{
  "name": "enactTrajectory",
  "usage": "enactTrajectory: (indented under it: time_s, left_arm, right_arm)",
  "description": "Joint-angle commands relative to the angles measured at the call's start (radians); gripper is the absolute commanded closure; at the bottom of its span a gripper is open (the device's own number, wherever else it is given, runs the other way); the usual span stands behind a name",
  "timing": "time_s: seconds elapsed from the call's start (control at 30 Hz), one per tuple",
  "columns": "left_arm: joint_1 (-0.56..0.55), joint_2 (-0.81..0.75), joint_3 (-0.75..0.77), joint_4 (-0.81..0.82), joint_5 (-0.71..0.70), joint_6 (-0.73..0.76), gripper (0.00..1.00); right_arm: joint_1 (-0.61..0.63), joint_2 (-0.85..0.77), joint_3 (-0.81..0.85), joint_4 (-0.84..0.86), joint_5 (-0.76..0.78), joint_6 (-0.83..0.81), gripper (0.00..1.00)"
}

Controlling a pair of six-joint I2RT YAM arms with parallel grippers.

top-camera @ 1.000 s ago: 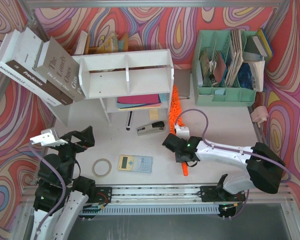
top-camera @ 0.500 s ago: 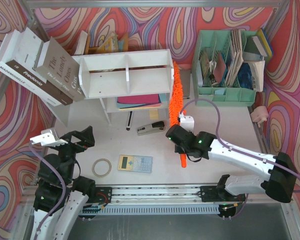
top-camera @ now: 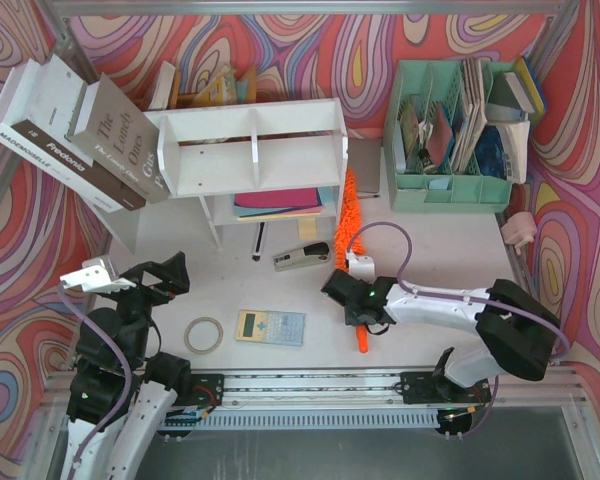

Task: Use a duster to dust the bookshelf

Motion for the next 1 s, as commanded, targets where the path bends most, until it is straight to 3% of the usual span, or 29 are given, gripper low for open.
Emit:
enactTrajectory:
  time_s: [0.0, 0.3, 0.47, 0.97]
  left_arm:
    - [0.004, -0.008, -0.002, 0.009, 0.001, -0.004, 0.02]
    - [0.005, -0.006, 0.0, 0.011, 0.003, -0.003, 0.02]
    - [0.004, -0.008, -0.001, 0.011, 0.002, -0.004, 0.02]
    - [0.004, -0.008, -0.001, 0.011, 0.005, -0.004, 0.02]
  right_arm:
    - [0.005, 0.038, 0.027, 0.022, 0.036, -0.037, 1.0]
    - [0.005, -0.186, 0.245, -0.199, 0.208, -0.101, 1.0]
    - [0.004, -0.258, 0.33, -0.239, 0.229, -0.121, 1.0]
    - [0.005, -0.092, 0.055, -0.009, 0.037, -0.04, 1.0]
